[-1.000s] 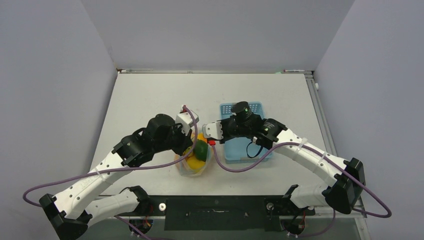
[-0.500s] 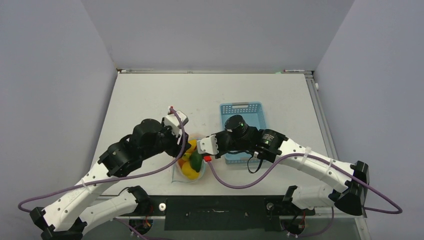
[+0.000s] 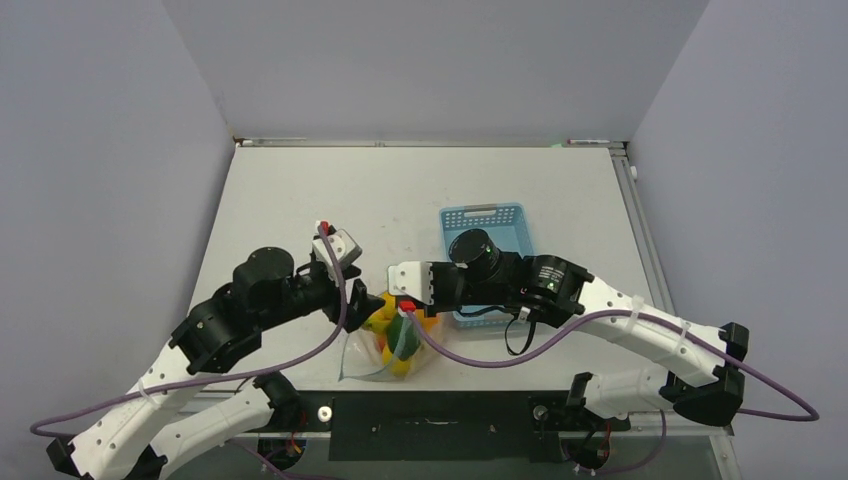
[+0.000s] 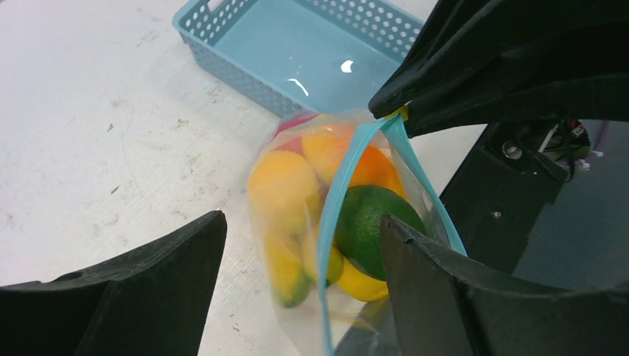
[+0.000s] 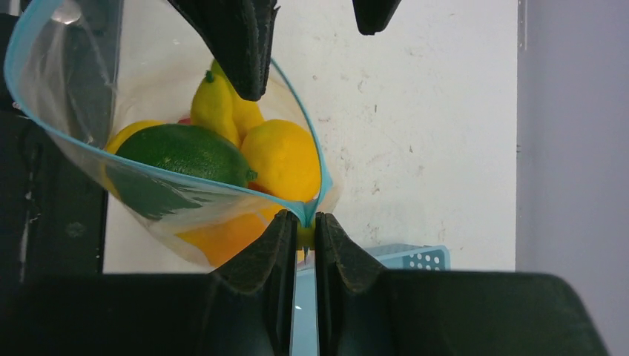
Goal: Place the food in the zip-top bag and seal the zipper
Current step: Zip the zipper food storage bag at the center of the board.
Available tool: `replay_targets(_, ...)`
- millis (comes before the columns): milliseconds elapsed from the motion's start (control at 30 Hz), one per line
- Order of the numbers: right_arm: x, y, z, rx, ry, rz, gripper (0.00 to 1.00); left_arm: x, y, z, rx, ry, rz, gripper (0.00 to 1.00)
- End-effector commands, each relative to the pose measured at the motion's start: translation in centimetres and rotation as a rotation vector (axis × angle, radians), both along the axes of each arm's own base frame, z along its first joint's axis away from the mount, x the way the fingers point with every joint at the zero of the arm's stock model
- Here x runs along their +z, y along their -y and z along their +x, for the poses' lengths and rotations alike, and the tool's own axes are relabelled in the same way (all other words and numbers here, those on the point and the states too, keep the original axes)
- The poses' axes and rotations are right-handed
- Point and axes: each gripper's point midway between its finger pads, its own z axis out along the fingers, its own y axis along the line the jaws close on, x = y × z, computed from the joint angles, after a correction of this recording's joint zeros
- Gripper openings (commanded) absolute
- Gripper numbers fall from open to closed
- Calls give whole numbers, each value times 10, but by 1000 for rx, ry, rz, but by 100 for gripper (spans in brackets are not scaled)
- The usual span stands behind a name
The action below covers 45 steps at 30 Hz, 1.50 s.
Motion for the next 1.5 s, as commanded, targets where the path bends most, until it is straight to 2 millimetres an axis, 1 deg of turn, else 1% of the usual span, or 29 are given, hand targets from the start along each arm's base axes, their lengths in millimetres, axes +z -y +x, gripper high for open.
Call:
replay_targets(0, 42, -1, -9, -66, -48, 101, 5, 52, 15, -13, -130, 132, -130, 73)
replay_targets(200, 47, -6, -23, -86, -95, 71, 5, 71, 29, -31, -257, 180, -223, 78)
replay_targets(300, 51, -9, -24, -137, -124, 51, 5, 79, 32, -36, -281, 178, -263, 79)
replay_targets(367, 54, -13, -25, -167, -148, 44, 5, 80, 34, -37, -284, 167, -279, 80)
replay_targets(433, 54, -16, -27, -194, -162, 35, 5, 77, 35, -36, -277, 149, -289, 80)
replay_targets(500, 53, -20, -29, -219, -168, 28, 5, 74, 36, -37, -273, 130, -295, 85)
replay_targets(533, 53, -22, -30, -224, -175, 27, 5, 72, 36, -36, -267, 121, -297, 85)
replay_targets(700, 53, -27, -25, -291, -176, 31, 5, 70, 26, -36, -223, 124, -301, 85)
replay_targets(833, 58, -35, -28, -313, -194, 46, 5, 66, 20, -35, -190, 120, -288, 85)
replay_targets(933, 62, -39, -32, -320, -195, 51, 5, 59, 18, -33, -173, 109, -272, 85)
replay_targets(1133, 67, -38, -35, -350, -198, 56, 5, 45, 13, -30, -154, 98, -216, 85)
replay_targets(1267, 71, -37, -40, -347, -207, 71, 5, 41, 12, -32, -159, 101, -208, 84)
replay_targets(1467, 78, -38, -45, -335, -223, 100, 5, 32, 21, -37, -218, 64, -202, 82)
